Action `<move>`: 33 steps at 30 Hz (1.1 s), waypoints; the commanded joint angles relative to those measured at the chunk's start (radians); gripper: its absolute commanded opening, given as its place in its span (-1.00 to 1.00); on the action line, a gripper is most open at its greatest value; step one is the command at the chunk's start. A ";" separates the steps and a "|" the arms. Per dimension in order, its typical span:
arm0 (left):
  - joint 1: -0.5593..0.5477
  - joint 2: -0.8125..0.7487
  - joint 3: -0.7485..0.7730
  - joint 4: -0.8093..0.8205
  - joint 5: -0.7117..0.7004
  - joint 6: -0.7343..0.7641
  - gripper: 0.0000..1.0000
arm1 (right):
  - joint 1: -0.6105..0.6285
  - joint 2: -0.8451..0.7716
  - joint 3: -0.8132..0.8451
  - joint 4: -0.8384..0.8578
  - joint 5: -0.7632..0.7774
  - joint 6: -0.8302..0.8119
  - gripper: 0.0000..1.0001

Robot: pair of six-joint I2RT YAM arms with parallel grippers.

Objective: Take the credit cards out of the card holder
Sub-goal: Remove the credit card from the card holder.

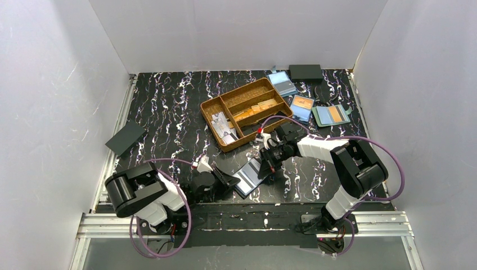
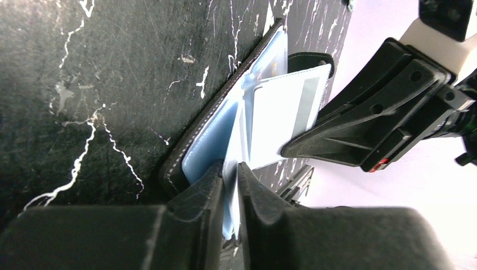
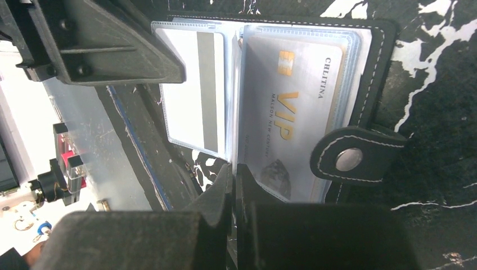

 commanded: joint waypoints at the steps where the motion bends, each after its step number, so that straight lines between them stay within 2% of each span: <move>1: 0.003 0.054 -0.006 0.085 -0.005 0.072 -0.83 | -0.012 -0.031 0.033 0.003 0.008 -0.012 -0.97; 4: 0.008 0.115 -0.012 0.224 0.024 0.180 -0.93 | -0.020 -0.038 0.051 -0.028 -0.026 -0.058 -0.97; 5: 0.018 0.135 -0.009 0.258 0.051 0.216 -0.95 | -0.026 -0.043 0.061 -0.047 -0.037 -0.088 -0.91; 9: 0.059 0.213 0.036 0.333 0.240 0.352 -1.00 | -0.082 -0.071 0.108 -0.206 -0.168 -0.310 -0.32; 11: 0.067 0.232 0.063 0.337 0.303 0.405 -1.00 | -0.121 -0.089 0.144 -0.330 -0.211 -0.456 -0.08; 15: 0.070 0.216 0.111 0.318 0.375 0.523 -1.00 | -0.170 -0.155 0.157 -0.447 -0.279 -0.636 0.14; 18: 0.070 0.148 0.165 0.195 0.415 0.616 -1.00 | -0.170 -0.215 0.137 -0.466 -0.327 -0.718 0.30; 20: 0.070 0.097 0.225 0.049 0.441 0.678 -1.00 | -0.169 -0.239 0.128 -0.494 -0.381 -0.779 0.38; 22: 0.070 0.063 0.255 -0.014 0.455 0.719 -1.00 | -0.169 -0.241 0.125 -0.531 -0.424 -0.835 0.41; 33: 0.070 0.006 0.264 -0.029 0.507 0.845 -1.00 | -0.169 -0.164 0.139 -0.643 -0.445 -0.983 0.39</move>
